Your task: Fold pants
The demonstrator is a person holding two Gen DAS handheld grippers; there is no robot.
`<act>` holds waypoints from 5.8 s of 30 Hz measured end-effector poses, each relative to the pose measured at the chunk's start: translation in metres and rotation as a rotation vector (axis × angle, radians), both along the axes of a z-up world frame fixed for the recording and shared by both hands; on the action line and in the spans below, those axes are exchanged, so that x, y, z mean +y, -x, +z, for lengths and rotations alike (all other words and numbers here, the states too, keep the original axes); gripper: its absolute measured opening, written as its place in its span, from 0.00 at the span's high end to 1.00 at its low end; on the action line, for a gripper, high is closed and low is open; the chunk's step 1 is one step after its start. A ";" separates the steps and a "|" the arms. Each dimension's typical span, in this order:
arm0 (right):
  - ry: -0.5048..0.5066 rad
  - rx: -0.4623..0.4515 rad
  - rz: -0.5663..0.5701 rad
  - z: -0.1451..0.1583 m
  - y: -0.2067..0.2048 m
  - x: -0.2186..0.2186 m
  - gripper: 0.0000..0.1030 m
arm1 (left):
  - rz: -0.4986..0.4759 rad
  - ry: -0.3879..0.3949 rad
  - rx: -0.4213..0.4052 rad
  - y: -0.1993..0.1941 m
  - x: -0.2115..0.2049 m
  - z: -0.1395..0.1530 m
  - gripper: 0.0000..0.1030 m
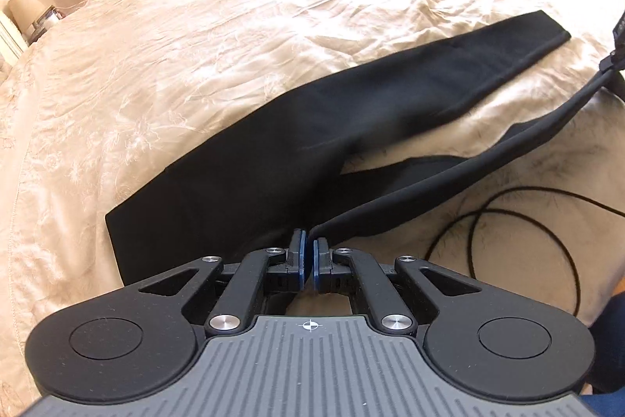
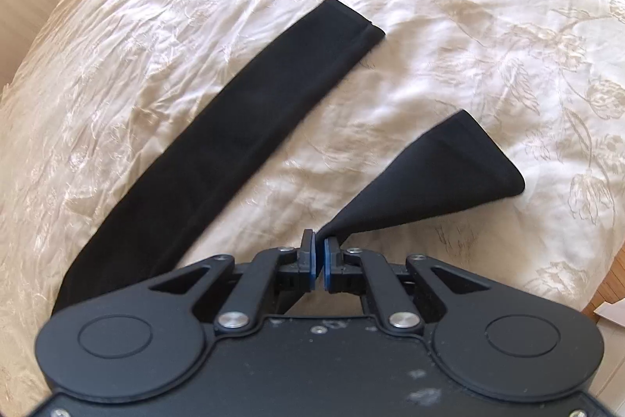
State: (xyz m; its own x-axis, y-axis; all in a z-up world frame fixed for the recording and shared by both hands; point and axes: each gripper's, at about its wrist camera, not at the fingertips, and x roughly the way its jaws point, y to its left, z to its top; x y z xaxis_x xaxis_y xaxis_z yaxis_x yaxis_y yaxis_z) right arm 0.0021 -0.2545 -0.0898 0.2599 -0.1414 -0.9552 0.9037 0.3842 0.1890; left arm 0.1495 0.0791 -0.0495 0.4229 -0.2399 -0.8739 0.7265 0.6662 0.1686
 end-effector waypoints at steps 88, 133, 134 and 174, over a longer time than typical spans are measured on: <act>0.304 0.142 0.281 -0.084 -0.129 -0.181 0.89 | 0.312 -0.206 0.075 -0.180 -0.124 -0.091 0.94; -0.125 -0.186 0.896 -0.063 -0.157 0.192 0.68 | 0.277 -0.296 0.019 -0.098 0.026 -0.095 0.77; -0.121 -0.175 0.897 -0.066 -0.160 0.200 0.68 | 0.249 -0.301 0.015 -0.102 0.027 -0.099 0.77; -0.131 -0.133 0.672 -0.075 -0.214 0.202 0.61 | 0.077 -0.149 0.130 -0.157 -0.010 -0.111 0.75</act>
